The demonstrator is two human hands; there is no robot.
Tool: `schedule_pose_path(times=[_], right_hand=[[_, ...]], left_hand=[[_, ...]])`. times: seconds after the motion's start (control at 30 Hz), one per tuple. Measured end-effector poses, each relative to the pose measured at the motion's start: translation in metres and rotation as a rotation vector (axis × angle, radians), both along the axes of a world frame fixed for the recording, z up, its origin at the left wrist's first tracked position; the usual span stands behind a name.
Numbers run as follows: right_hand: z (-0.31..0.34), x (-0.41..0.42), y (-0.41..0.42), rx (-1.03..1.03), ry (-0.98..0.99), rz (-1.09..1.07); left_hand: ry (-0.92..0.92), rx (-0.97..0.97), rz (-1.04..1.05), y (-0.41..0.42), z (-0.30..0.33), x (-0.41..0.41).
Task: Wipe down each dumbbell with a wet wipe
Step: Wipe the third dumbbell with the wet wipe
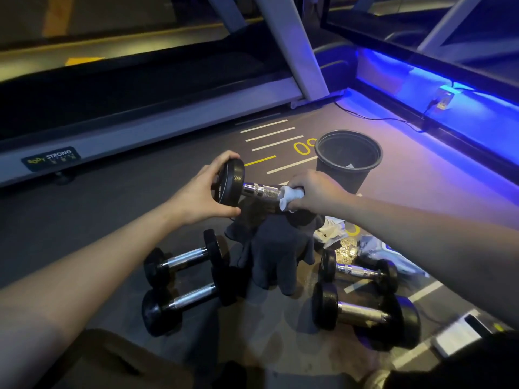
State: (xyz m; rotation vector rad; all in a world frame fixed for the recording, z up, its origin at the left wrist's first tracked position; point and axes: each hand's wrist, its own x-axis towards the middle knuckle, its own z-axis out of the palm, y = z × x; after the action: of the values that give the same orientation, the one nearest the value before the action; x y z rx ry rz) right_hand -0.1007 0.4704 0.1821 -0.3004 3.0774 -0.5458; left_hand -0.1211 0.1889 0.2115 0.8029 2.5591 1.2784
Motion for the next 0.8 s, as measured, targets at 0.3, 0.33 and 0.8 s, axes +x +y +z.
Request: schedule_pose_path(times=[0.3,0.33,0.8], right_hand=[[0.006,0.012,0.006,0.015,0.355,-0.001],[0.008,0.011,0.008,0.027,0.374,-0.010],[0.012,0.025,0.016,-0.169,0.036,-0.282]], left_hand=[[-0.015,-0.027,0.038,-0.005,-0.006,-0.002],[-0.013,-0.026,0.042,-0.005,-0.007,-0.003],[-0.054,-0.020,0.042,-0.006,-0.010,-0.001]])
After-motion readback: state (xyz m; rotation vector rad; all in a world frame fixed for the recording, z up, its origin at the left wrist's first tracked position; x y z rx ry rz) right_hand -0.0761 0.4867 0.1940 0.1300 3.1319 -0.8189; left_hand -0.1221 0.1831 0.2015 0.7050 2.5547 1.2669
